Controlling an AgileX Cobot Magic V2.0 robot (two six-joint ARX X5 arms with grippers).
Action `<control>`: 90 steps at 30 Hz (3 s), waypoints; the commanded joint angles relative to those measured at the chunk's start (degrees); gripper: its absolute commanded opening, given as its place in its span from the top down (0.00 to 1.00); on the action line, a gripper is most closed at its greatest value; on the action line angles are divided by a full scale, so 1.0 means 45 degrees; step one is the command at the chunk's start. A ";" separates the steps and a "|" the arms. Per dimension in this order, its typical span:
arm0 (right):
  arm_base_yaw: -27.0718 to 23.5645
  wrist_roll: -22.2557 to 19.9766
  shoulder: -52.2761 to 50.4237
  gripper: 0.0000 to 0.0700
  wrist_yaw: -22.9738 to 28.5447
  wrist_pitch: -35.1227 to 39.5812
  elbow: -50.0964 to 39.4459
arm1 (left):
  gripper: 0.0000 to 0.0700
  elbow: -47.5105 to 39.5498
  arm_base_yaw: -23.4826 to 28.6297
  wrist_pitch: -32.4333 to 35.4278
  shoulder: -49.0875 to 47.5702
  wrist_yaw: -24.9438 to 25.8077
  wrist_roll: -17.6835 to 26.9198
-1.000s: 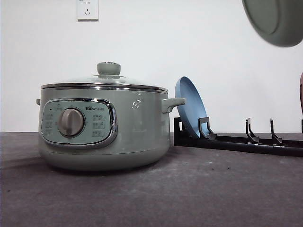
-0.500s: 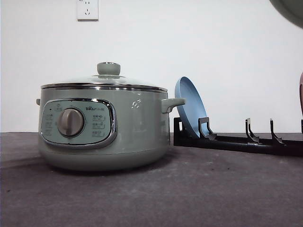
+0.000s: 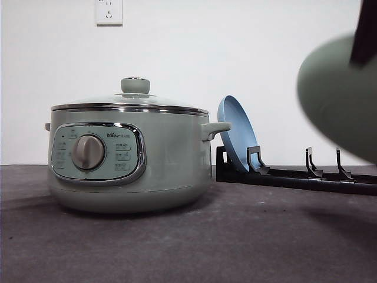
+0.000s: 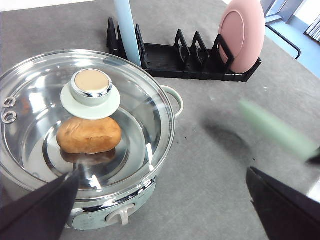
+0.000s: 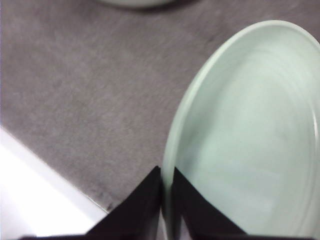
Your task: Transfer potato from steamer to green plate
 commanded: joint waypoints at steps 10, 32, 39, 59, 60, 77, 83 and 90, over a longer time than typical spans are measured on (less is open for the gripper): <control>0.1638 0.0591 0.2631 0.99 0.1915 0.1703 -0.0809 | 0.00 0.0300 -0.0058 0.0119 0.0097 0.0063 0.0058; 0.2457 0.0597 0.6617 0.96 0.2018 0.4023 -0.0809 | 0.00 0.0300 -0.0058 0.0098 0.0097 0.0058 0.0068; 0.2301 0.0598 0.6371 0.42 0.1240 0.4011 -0.0775 | 0.00 0.0300 -0.0058 0.0079 0.0097 0.0058 0.0076; -0.4722 -0.0653 -0.0603 0.04 -0.3793 0.2700 -0.0775 | 0.00 0.0300 -0.0058 -0.0082 0.0097 0.0059 -0.0161; -0.5080 -0.0880 -0.1014 0.04 -0.3795 0.2471 -0.0775 | 0.00 0.0300 -0.0058 -0.0161 0.0100 0.0061 -0.0272; -0.6706 -0.0392 -0.6611 0.02 -0.5368 0.0842 -0.0775 | 0.00 0.4121 -0.0073 -0.3242 0.3912 -0.1537 -0.0560; -0.6706 -0.0297 -0.6891 0.02 -0.5420 0.0837 -0.0775 | 0.00 0.7134 -0.0318 -0.4755 0.6882 -0.2724 -0.0352; -0.6706 -0.0340 -0.6891 0.02 -0.5362 0.0844 -0.0775 | 0.00 0.9633 -0.0872 -0.5140 0.9710 -0.4149 0.0208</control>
